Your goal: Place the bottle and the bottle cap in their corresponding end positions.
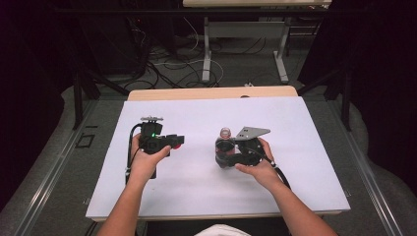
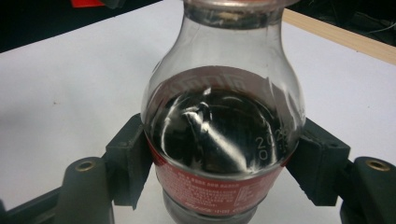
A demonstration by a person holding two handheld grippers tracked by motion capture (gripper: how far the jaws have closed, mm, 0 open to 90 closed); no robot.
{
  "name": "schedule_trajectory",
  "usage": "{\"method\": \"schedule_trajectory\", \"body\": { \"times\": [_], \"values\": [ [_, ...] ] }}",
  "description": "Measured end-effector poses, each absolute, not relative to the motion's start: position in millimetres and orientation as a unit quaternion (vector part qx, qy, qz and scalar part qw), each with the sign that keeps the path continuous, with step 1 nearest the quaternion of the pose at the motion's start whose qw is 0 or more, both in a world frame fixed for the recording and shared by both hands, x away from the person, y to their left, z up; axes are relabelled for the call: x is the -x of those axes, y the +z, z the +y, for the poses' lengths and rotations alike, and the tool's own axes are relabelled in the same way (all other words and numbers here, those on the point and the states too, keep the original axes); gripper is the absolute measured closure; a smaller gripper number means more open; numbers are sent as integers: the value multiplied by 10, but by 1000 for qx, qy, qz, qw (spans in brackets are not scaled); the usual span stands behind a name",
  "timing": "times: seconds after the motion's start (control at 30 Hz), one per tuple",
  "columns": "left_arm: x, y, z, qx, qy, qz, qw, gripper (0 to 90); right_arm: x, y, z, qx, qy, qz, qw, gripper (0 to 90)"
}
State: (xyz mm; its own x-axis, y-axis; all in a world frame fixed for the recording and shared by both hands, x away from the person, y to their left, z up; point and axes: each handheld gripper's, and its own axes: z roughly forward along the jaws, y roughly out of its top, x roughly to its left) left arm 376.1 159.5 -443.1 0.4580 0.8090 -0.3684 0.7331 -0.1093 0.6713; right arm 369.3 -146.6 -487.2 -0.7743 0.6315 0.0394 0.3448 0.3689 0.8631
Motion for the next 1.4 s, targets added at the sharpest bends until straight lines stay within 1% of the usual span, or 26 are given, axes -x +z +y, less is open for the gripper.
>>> {"method": "schedule_trajectory", "body": {
  "times": [0.27,0.47,0.73,1.13,1.4],
  "values": [
    [-3751,-4482,1641,-742,42,522,419,627,-3828,-4901,-1481,-328,473,800,170,298],
    [-3751,-4505,1653,-742,38,523,418,627,-3993,-4916,-1518,-349,460,797,179,298],
    [-3742,-4515,1655,-739,33,525,421,627,-4211,-4906,-1507,-369,470,779,191,298],
    [-3741,-4512,1687,-735,30,528,425,627,-4500,-4858,-1383,-389,467,767,204,298],
    [-3724,-4494,1693,-735,28,525,429,627,-4610,-4923,-1240,-387,468,767,207,298]
  ]
}}
